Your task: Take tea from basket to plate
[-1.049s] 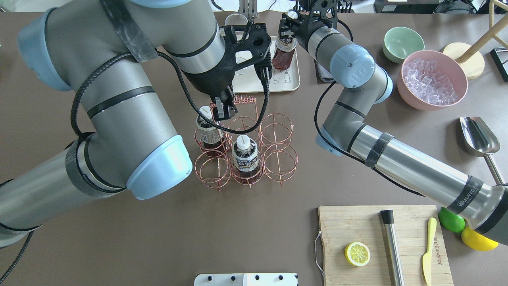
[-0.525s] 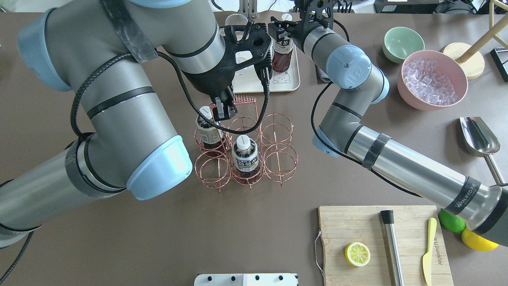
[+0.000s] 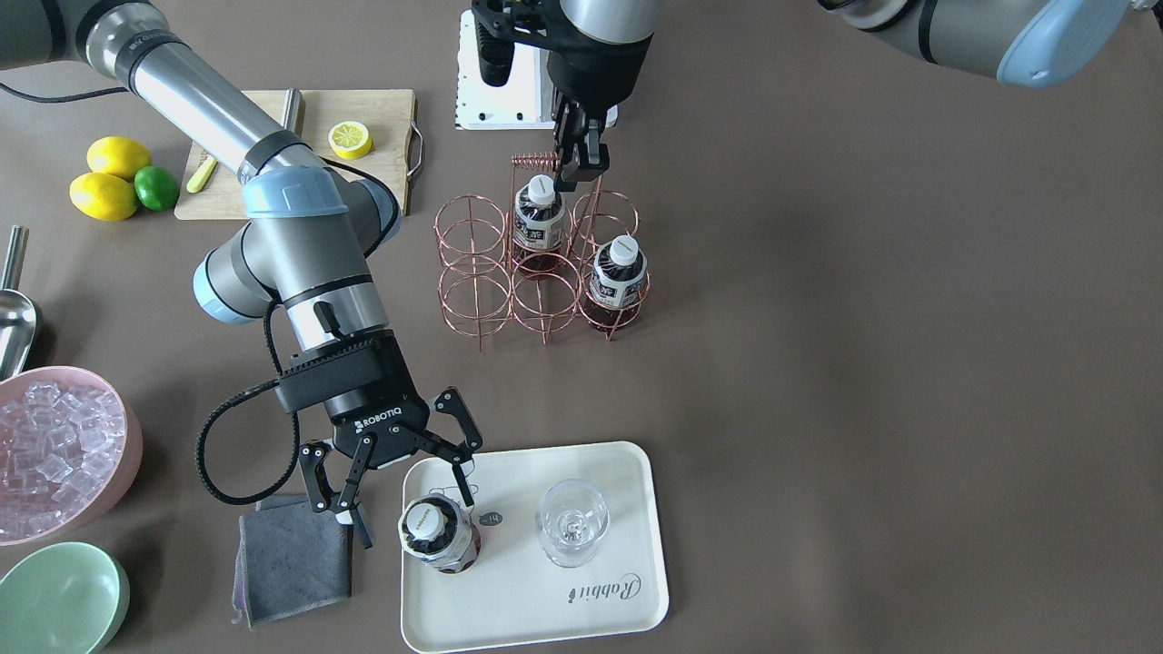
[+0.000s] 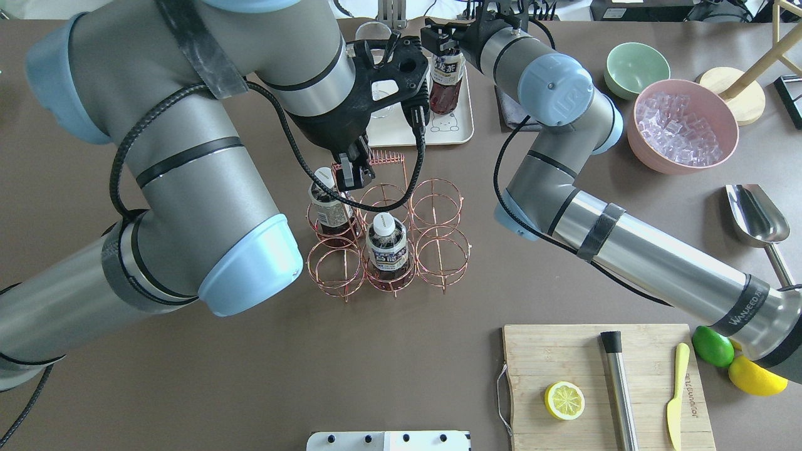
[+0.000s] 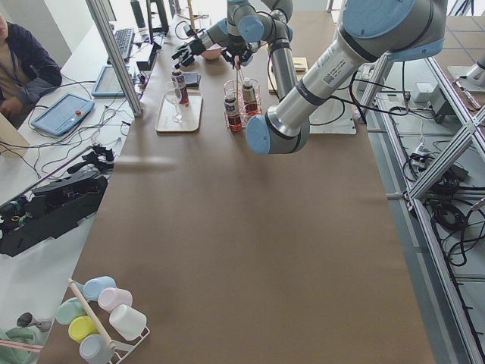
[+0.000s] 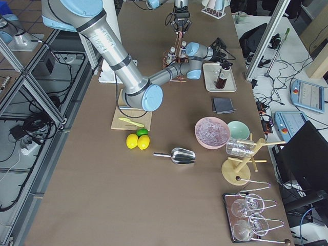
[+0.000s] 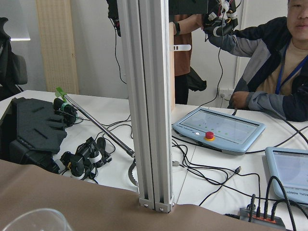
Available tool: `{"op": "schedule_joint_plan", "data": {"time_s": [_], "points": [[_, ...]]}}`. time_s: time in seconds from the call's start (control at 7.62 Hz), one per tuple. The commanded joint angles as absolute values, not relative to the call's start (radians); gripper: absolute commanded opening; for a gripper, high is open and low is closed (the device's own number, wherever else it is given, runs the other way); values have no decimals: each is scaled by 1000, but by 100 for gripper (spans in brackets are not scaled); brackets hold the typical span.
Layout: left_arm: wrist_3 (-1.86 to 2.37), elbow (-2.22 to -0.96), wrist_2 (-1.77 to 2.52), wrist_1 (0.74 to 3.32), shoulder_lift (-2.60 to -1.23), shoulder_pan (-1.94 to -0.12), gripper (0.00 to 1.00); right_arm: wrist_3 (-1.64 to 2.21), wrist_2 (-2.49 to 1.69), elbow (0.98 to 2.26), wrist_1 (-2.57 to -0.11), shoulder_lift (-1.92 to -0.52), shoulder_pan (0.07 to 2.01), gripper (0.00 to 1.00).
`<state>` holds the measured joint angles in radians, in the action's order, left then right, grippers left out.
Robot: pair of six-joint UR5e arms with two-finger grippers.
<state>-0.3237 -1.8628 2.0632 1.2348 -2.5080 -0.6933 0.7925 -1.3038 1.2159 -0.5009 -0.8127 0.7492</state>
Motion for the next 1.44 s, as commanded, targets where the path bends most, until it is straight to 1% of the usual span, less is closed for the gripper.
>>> {"op": "schedule_joint_plan", "data": {"time_s": [0.0, 0.13, 0.39, 0.52, 0.79, 1.05, 1.18, 1.31], "points": [[-322, -1868, 2063, 1235, -2508, -693, 0, 792, -1460, 1427, -757, -833, 839, 100], [-322, -1871, 2063, 1235, -2510, -695, 0, 792, -1551, 1506, -826, -863, 895, 100], [-324, -1882, 2063, 1232, -2508, -706, 0, 776, -1725, 1702, -1054, -944, 1012, 100], [-324, -1887, 2066, 1229, -2508, -713, 0, 732, -1783, 1766, -1145, -1000, 1049, 100], [-327, -1904, 2074, 1226, -2507, -765, 0, 719, -1805, 1801, -1198, -1133, 1077, 100], [-337, -1940, 2075, 1226, -2462, -824, 0, 707, -1932, 1828, -1326, -1195, 1156, 100], [-386, -1953, 2083, 1224, -2438, -856, 0, 700, -1928, 1900, -1454, -1250, 1160, 100], [-435, -1954, 2141, 1224, -2406, -915, 0, 699, -1927, 1969, -1562, -1337, 1158, 100]]}}
